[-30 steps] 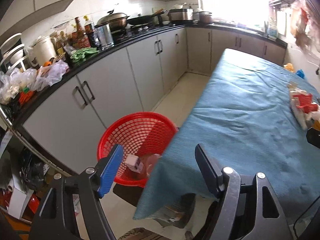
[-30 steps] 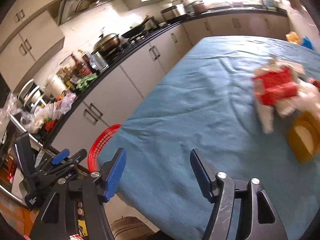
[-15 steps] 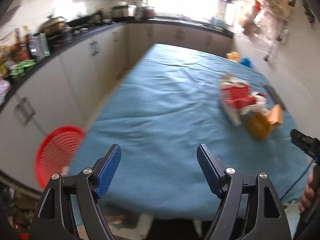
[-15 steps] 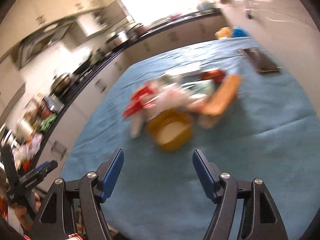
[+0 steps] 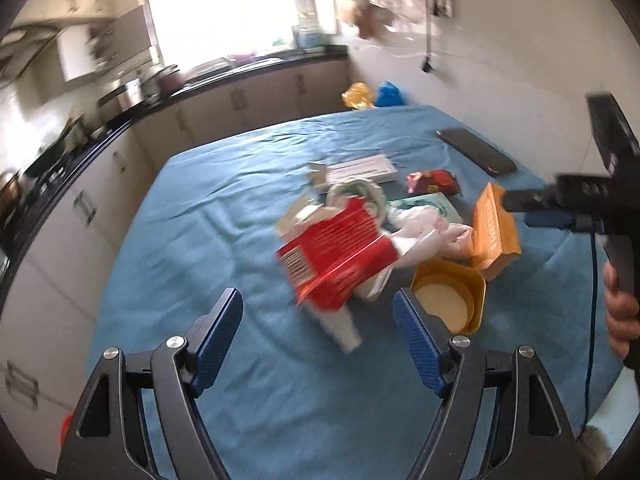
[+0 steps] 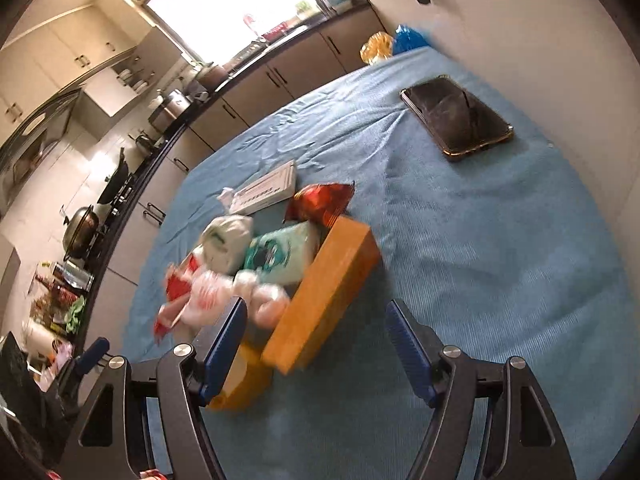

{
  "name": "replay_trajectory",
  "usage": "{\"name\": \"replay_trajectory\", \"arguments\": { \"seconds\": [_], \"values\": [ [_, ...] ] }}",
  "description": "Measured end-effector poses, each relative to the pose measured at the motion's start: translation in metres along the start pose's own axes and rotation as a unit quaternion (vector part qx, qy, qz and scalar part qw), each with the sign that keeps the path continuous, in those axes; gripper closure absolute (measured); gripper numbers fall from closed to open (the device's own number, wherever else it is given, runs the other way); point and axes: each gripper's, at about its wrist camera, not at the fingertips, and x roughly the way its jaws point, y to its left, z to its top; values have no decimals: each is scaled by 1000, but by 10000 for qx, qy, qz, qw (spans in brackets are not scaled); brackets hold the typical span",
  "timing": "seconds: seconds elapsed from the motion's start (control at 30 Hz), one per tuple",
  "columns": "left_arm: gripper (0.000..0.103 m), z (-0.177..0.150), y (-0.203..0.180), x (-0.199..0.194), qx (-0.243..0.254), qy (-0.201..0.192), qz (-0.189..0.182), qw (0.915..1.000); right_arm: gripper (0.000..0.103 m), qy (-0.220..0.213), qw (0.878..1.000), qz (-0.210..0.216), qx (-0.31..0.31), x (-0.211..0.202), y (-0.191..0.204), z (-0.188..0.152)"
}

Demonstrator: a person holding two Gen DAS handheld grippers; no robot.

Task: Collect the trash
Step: 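Return both tools to the table and grasp the red torn packet with the left tool, then grasp the orange box with the right tool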

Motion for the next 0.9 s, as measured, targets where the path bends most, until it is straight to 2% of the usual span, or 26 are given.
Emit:
{"name": "replay_trajectory", "arguments": {
  "seconds": [0.2,0.27,0.3,0.33,0.4,0.5,0.57,0.67,0.9],
  "values": [
    [26,14,-20,38,563,219,-186,9980,27,350,9993,-133,50,31,2,17],
    [30,15,-24,46,661,282,-154,9973,27,431,9989,-167,66,39,1,19],
    [40,15,-26,49,676,309,-170,9971,27,451,9988,-179,82,41,-1,19],
    [56,16,-26,53,654,373,-219,9969,27,467,9987,-200,102,43,-2,20],
    [74,17,-25,58,541,489,-243,9970,31,479,9985,-237,148,46,-4,20],
    [83,17,-20,50,304,379,-243,9985,50,530,9980,-258,215,50,-9,21],
    [83,16,-12,41,34,356,-495,9981,73,558,9979,-209,239,48,-12,20],
    [84,12,-6,24,-146,275,-519,9982,74,535,9980,-143,289,43,-14,18],
    [84,-6,12,-24,-538,5,-549,9970,78,126,9997,-166,118,10,-5,8]
  ]
}}
